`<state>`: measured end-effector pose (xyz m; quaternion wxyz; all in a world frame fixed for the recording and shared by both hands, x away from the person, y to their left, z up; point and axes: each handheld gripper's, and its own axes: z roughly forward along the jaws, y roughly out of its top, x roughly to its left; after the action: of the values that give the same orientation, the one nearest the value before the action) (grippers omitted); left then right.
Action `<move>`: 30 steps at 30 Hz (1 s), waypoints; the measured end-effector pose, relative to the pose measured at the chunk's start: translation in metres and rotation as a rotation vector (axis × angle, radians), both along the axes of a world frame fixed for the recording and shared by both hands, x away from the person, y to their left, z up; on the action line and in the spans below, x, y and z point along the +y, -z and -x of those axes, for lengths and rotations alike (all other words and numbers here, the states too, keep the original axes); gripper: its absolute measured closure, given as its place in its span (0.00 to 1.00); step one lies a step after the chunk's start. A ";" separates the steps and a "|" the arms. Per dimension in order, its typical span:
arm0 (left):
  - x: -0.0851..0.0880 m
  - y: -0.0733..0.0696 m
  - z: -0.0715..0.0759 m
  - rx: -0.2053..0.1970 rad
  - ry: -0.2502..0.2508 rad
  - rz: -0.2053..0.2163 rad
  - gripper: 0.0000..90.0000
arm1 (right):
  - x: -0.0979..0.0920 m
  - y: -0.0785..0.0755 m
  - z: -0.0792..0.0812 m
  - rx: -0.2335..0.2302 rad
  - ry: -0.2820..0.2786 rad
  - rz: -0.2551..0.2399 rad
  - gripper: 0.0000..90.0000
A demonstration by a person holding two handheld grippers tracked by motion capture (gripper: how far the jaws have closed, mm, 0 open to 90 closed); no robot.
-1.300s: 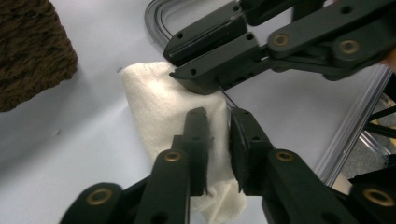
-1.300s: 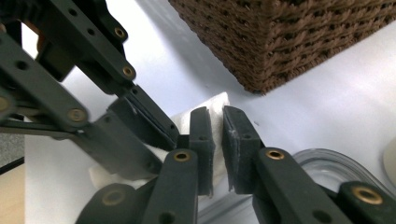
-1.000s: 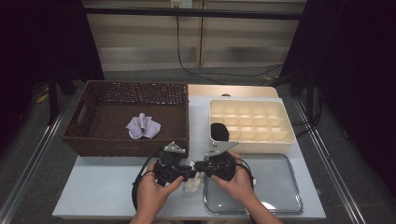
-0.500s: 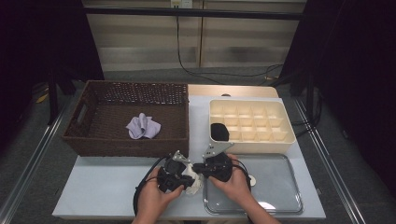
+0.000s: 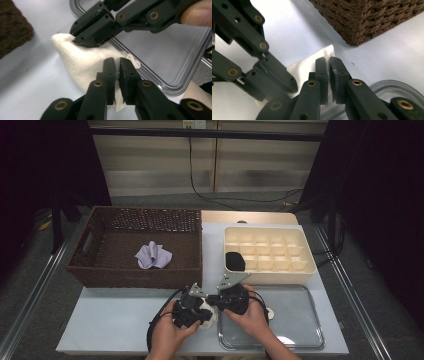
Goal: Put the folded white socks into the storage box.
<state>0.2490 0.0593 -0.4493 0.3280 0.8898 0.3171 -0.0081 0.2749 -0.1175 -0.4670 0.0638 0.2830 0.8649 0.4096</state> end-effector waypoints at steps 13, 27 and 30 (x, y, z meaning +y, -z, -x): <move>0.004 0.002 0.001 0.004 -0.029 0.023 0.97 | -0.012 -0.007 0.002 0.011 0.056 -0.047 0.77; 0.006 0.001 0.002 -0.003 -0.051 0.042 0.94 | -0.020 -0.004 0.011 0.051 0.081 -0.098 0.72; 0.006 0.000 0.003 -0.007 -0.065 0.042 0.92 | -0.016 0.001 0.007 0.060 0.077 -0.085 0.72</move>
<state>0.2465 0.0654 -0.4490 0.3480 0.8719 0.3445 -0.0010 0.2677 -0.1339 -0.4684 0.0412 0.3309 0.8366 0.4346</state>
